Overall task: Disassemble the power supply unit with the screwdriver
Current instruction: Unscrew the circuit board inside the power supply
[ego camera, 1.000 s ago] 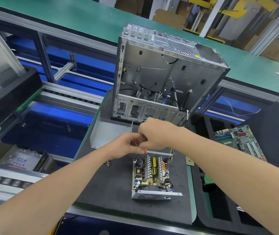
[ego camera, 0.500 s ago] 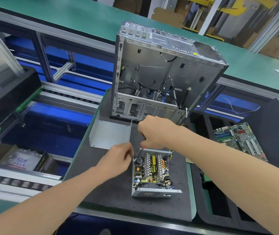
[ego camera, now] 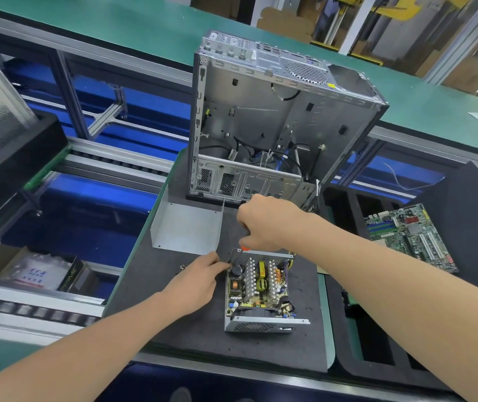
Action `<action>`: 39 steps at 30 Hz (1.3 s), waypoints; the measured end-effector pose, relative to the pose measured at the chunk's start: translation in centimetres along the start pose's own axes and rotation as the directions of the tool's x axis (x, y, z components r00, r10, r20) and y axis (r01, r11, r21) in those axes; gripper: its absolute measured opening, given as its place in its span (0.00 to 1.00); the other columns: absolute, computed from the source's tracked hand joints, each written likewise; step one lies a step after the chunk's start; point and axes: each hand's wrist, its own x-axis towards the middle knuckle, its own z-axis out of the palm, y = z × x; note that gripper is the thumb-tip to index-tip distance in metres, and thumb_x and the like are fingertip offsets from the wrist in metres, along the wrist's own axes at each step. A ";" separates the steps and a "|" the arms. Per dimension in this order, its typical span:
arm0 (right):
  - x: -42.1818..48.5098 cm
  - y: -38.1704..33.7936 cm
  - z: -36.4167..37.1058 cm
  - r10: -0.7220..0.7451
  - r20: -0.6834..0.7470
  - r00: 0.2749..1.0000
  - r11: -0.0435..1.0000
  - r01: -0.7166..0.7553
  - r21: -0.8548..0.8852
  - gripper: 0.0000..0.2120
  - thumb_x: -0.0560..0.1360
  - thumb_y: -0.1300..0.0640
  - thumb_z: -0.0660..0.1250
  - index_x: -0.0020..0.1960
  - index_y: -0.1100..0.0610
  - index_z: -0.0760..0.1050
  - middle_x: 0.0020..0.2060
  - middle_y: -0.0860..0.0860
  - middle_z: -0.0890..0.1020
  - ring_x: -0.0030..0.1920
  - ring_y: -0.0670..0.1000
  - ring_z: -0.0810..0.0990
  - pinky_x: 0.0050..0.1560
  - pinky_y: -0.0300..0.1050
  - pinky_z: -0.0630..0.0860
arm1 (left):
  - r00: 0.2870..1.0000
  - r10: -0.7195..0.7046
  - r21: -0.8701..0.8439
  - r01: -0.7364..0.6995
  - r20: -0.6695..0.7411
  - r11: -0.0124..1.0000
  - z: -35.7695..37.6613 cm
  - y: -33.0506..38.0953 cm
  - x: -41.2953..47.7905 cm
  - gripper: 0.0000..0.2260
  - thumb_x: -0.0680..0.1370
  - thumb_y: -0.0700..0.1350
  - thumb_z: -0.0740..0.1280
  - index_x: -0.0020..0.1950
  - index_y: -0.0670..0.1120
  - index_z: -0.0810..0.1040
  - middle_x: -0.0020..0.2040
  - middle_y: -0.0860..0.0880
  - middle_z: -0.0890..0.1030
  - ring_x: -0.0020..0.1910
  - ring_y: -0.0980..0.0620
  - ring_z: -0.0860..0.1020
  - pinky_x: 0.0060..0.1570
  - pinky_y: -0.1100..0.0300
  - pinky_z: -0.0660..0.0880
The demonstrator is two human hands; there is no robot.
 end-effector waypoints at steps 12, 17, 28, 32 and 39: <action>0.5 0.0 0.2 -0.006 -0.013 1.000 1.000 0.006 0.011 0.12 0.77 0.46 0.70 0.47 0.56 0.75 0.37 0.49 0.71 0.36 0.56 0.77 0.31 0.43 0.70 | 0.999 0.034 0.049 -0.033 -0.020 0.998 -0.2 -1.0 -0.1 0.23 0.83 0.36 0.60 0.77 0.50 0.75 0.61 0.45 0.74 0.60 0.45 0.74 0.59 0.53 0.76; 0.9 -0.2 0.5 -0.006 -0.007 1.000 1.000 0.006 -0.002 0.13 0.77 0.46 0.70 0.44 0.54 0.72 0.38 0.50 0.71 0.32 0.50 0.72 0.29 0.42 0.66 | 0.999 0.044 -0.003 -0.045 -0.025 0.999 -0.5 -1.2 -0.1 0.22 0.80 0.32 0.60 0.70 0.49 0.77 0.59 0.47 0.73 0.57 0.47 0.72 0.59 0.49 0.75; 1.4 -0.6 0.5 0.001 0.015 1.000 1.000 -0.001 -0.016 0.16 0.76 0.47 0.71 0.39 0.52 0.66 0.38 0.50 0.70 0.31 0.50 0.71 0.27 0.41 0.65 | 0.998 0.061 -0.030 -0.060 0.030 0.998 -1.0 -2.4 0.0 0.25 0.80 0.33 0.59 0.72 0.54 0.77 0.59 0.48 0.70 0.54 0.51 0.68 0.58 0.57 0.71; 1.5 -0.9 0.3 -0.005 0.020 1.000 0.999 0.006 -0.038 0.18 0.76 0.49 0.71 0.37 0.52 0.64 0.37 0.50 0.71 0.31 0.50 0.72 0.26 0.41 0.65 | 0.996 0.078 -0.020 -0.077 0.041 0.997 -0.9 -2.8 -0.2 0.28 0.80 0.33 0.58 0.75 0.56 0.75 0.60 0.47 0.70 0.56 0.48 0.70 0.61 0.53 0.73; 1.4 -1.0 0.1 0.009 0.026 1.000 0.999 -0.008 -0.049 0.18 0.75 0.53 0.71 0.36 0.54 0.64 0.36 0.51 0.70 0.30 0.52 0.71 0.27 0.42 0.65 | 0.991 0.090 0.065 -0.097 0.103 0.993 -1.0 -2.7 0.2 0.28 0.84 0.37 0.56 0.80 0.60 0.69 0.58 0.49 0.67 0.52 0.52 0.64 0.55 0.54 0.74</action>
